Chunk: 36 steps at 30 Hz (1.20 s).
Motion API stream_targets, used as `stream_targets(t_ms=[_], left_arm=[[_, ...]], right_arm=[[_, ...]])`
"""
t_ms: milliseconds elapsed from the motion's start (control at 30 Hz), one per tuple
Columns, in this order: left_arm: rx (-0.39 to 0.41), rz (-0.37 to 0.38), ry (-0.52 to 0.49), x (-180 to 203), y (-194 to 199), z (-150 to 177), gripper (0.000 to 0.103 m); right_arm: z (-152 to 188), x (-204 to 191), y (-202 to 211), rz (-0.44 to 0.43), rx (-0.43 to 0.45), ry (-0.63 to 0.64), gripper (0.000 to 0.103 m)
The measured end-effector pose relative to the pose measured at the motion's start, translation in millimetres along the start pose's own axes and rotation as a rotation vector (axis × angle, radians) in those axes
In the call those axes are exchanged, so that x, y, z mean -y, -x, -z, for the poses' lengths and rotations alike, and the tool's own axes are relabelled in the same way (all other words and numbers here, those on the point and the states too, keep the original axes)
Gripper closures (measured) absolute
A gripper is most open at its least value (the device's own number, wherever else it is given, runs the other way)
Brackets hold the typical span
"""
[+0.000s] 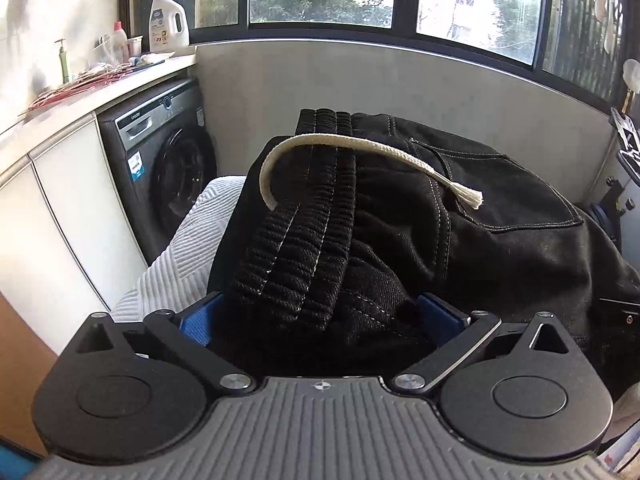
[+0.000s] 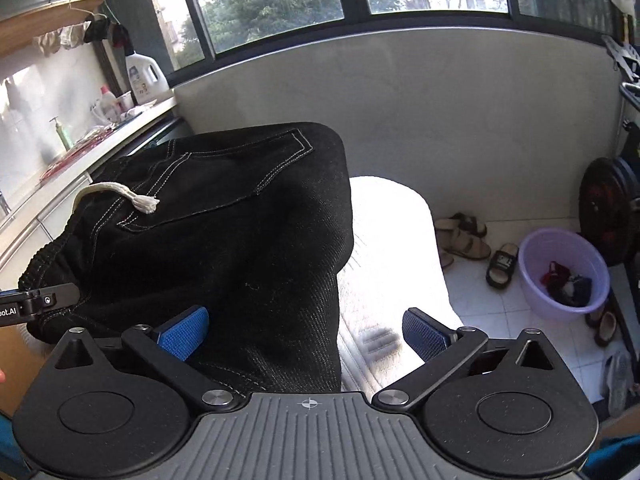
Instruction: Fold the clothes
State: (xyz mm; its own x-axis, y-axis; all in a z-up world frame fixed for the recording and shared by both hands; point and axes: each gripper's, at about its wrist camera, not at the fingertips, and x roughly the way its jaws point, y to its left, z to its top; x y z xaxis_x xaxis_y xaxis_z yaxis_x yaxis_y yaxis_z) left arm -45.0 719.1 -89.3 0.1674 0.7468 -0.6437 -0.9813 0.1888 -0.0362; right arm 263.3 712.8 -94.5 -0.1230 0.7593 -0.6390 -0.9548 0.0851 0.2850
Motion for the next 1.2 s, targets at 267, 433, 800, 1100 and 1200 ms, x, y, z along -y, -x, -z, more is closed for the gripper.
stream_targets(t_ms=[267, 433, 800, 1100, 1200], left_arm=[[0.012, 0.010, -0.031, -5.7, 26.8, -1.6, 0.001], [0.022, 0.022, -0.071, -10.8, 54.9, 11.2, 0.001], [-0.018, 0.179, -0.148, -40.5, 140.1, 87.4, 0.001], [-0.055, 0.220, -0.234, -44.2, 195.8, 145.1, 0.001], [-0.069, 0.219, -0.242, -48.2, 211.3, 160.1, 0.001]], right_arm=[[-12.4, -42.8, 20.6, 0.051, -0.006, 0.009, 0.001], [-6.7, -70.1, 71.1, 0.135, 0.067, 0.044, 0.001], [115.3, -109.5, 193.6, 0.310, 0.166, -0.176, 0.001], [214.7, -159.1, 264.5, 0.412, 0.171, -0.154, 0.001], [237.8, -166.5, 278.7, 0.425, 0.171, -0.187, 0.001]])
